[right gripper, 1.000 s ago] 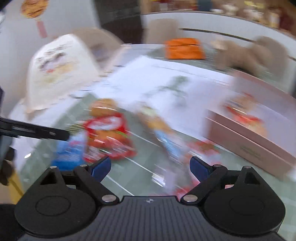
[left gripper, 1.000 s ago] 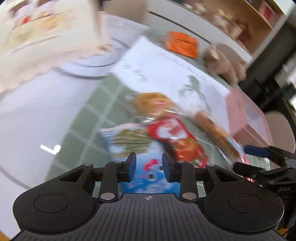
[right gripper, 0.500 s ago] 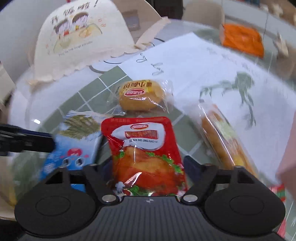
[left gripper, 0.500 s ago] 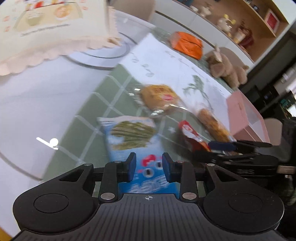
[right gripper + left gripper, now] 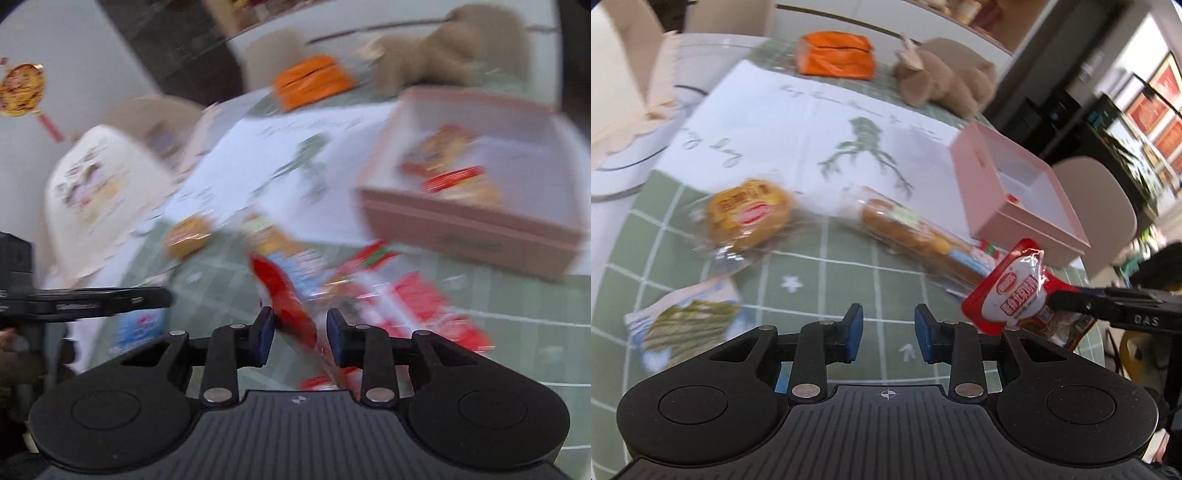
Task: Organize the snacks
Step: 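Grasp the red roast-duck pack with right while left reaches the yellow bread bun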
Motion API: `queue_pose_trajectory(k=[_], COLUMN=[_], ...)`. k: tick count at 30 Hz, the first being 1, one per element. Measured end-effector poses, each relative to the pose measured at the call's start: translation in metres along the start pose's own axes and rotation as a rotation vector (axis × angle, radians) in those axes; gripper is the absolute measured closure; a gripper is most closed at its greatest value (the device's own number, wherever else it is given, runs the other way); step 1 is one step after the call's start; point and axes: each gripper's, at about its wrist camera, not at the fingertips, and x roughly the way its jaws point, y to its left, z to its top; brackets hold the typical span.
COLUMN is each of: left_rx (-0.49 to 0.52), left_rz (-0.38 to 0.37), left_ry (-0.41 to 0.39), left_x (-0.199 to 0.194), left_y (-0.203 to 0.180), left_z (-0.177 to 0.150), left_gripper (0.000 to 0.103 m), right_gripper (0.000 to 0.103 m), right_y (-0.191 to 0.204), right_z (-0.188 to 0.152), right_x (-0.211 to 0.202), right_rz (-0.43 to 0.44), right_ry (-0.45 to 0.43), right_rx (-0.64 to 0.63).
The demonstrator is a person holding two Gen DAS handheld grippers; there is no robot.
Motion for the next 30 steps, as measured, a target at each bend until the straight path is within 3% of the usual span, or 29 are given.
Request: queue_pose_trajectory(k=[2, 6, 9, 12, 17, 18, 25, 30], left_rx=[0.016, 0.015, -0.003, -0.022, -0.027, -0.016, 0.17, 0.376], left_rz=[-0.008, -0.006, 0.011, 0.023, 0.034, 0.042, 0.172, 0.239], left_ry=[0.017, 0.048, 0.057, 0.051, 0.019, 0.006, -0.128, 0.008], left_x=[0.004, 0.009, 0.008, 0.004, -0.005, -0.008, -0.02, 0.017], left_y=[-0.005, -0.007, -0.002, 0.004, 0.012, 0.014, 0.036, 0.047], left_z=[-0.001, -0.011, -0.016, -0.02, -0.02, -0.017, 0.04, 0.077], left_gripper=[0.069, 0.069, 0.069, 0.069, 0.069, 0.069, 0.069, 0.069], right_gripper=[0.065, 0.033, 0.028, 0.025, 0.024, 0.017, 0.007, 0.003], right_y=[-0.008, -0.008, 0.008, 0.028, 0.037, 0.038, 0.047, 0.049], right_z=[-0.004, -0.01, -0.014, -0.021, -0.034, -0.035, -0.045, -0.047], right_x=[-0.004, -0.005, -0.001, 0.015, 0.048, 0.051, 0.055, 0.058], right_rz=[-0.041, -0.069, -0.038, 0.004, -0.028, -0.051, -0.059, -0.066], right_ry=[-0.006, -0.019, -0.011, 0.062, 0.201, 0.211, 0.235, 0.225], right_rx=[0.009, -0.005, -0.102, -0.269, -0.368, -0.376, -0.485, -0.477])
